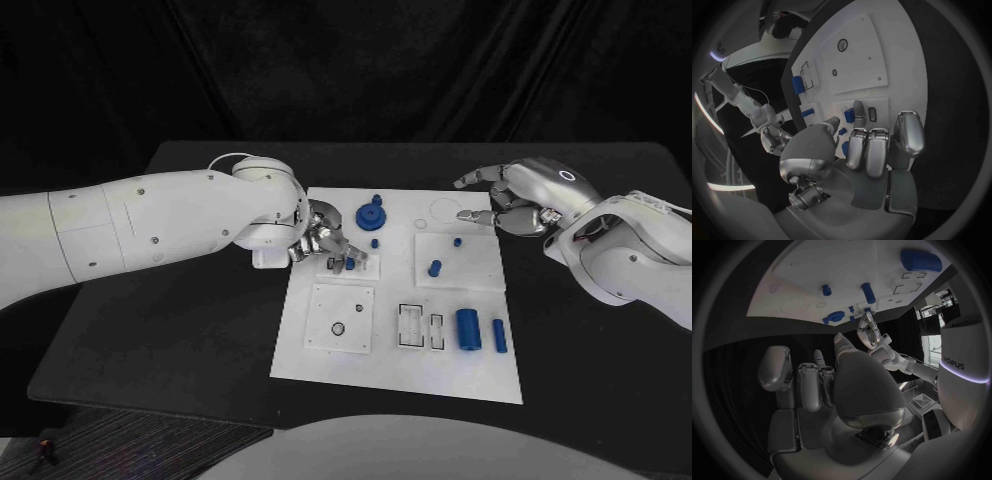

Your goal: Assemble the parts on the task board

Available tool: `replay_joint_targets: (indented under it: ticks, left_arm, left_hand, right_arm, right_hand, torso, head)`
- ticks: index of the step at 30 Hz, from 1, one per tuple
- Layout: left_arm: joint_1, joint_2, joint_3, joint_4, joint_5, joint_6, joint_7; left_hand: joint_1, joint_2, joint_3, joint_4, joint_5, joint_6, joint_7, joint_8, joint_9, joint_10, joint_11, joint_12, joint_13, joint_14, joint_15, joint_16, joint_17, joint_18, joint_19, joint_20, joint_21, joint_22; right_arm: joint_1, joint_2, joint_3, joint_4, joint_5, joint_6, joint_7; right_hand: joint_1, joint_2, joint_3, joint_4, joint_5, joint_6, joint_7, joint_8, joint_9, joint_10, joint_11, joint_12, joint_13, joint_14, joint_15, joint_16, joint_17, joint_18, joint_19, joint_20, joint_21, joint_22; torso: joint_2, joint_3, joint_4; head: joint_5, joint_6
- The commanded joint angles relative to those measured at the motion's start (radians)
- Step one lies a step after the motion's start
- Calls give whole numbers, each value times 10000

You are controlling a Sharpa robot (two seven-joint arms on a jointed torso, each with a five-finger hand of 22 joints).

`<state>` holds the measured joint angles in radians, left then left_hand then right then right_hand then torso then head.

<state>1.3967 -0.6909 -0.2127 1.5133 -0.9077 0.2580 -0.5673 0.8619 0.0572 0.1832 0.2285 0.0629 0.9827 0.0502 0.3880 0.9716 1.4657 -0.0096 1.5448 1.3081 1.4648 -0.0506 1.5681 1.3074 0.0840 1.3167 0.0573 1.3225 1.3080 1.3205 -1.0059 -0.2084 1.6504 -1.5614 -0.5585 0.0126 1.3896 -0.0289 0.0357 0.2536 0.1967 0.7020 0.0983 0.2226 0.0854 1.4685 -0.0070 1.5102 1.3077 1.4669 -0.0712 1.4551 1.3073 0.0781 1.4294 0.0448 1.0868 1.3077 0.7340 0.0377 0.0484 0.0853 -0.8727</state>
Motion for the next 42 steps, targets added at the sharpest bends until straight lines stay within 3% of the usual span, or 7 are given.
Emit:
replay_joint_targets:
  ticks: [1, 5, 11, 14, 18, 34, 42]
  left_arm:
    - [-13, -120, 7, 158, -56, -744, 267]
    - [99, -323, 10, 324, -222, -1284, 397]
    - [437, -714, 13, 598, -321, -1996, 687]
    - [573, -963, 14, 805, -396, -2692, 1028]
    - [709, -1079, 15, 715, -511, -2850, 1210]
    - [781, -758, 9, -660, -1538, -2198, 1331]
    - [730, -519, 7, -983, -1623, -2054, 1415]
  left_hand:
    - [469, -81, -96, -202, 125, 50, -136, 267, 308, 1051, -163, 260, 2627, 1060, -156, 27, 2634, -104, 350, -70, 326, 569]
    - [626, -151, -210, -252, 166, 76, -190, 409, 489, 1051, -223, 260, 2627, 1060, -211, 27, 2634, -145, 512, -129, 458, 709]
    - [606, -205, -345, -184, 139, 103, -212, 470, 570, 1051, -247, 260, 2627, 1060, -238, 27, 2634, -156, 562, -158, 489, 752]
    - [881, -234, -491, -228, 329, 269, -330, 724, 812, 1051, -353, 260, 2627, 1060, -332, 27, 2634, -212, 783, -247, 667, 942]
    - [1035, -246, -603, -227, 439, 384, -410, 899, 1005, 1051, -429, 260, 2627, 1060, -406, 27, 2634, -260, 959, -318, 817, 1094]
    - [1225, -214, -697, -191, 392, 172, -370, 767, 1032, 1051, -406, 260, 2627, 1060, -400, 27, 2634, -218, 822, -336, 661, 988]
    - [1249, -190, -721, -166, 372, 151, -359, 755, 1048, 1051, -392, 260, 2627, 1060, -387, 27, 2634, -209, 782, -329, 621, 964]
  right_arm:
    - [-24, -41, 6, 23, -59, 25, -145]
    - [-24, -80, 6, 38, -59, 31, -153]
    - [-24, -109, 6, 50, -58, -38, -76]
    - [-24, -117, 6, 51, -46, -61, -30]
    - [-24, -134, 6, 51, 56, -51, 26]
    - [-55, -168, 6, 98, 128, -16, 273]
    - [-71, -126, 6, 81, 129, 20, 301]
  right_hand:
    - [56, 48, -7, -42, 17, 73, -24, -34, -8, 259, 68, -52, 1784, 682, 70, -59, 1367, 137, -70, 9, -39, 1402]
    - [53, 49, -9, -42, 22, 74, -23, -34, -9, 254, 68, -57, 1778, 679, 71, -69, 1356, 139, -73, 9, -50, 1400]
    - [-17, 68, -46, -2, 48, 106, -21, -28, -16, 246, 71, -65, 1768, 675, 75, -85, 1340, 142, -78, 12, -76, 1394]
    - [-53, 77, -65, 19, 51, 139, -20, -16, -16, 259, 72, -55, 1780, 681, 75, -68, 1358, 140, -72, 13, -68, 1397]
    - [-73, 82, -75, 32, 51, 151, -19, -12, -17, 252, 72, -61, 1772, 681, 75, -70, 1356, 139, -70, 13, -64, 1398]
    - [-74, 140, -88, 30, 89, 290, 6, 36, -15, -12, 79, -308, 1450, 718, 72, 13, 1436, 113, -3, 9, 79, 1439]
    - [-41, 187, -85, 5, 134, 418, 43, 76, -15, -32, 101, -344, 1403, 714, 83, -24, 1396, 120, -3, 14, 26, 1428]
  torso:
    - [1, 2, -1]
    - [0, -3, -3]
    - [9, -7, 3]
    - [15, -16, 17]
    - [8, 11, 9]
    - [121, -22, -13]
    - [214, -107, -5]
  head:
    - [7, 1]
    - [-14, 1]
    - [5, 1]
    - [-31, 1]
    - [4, 1]
    - [-66, 1]
    - [-58, 1]
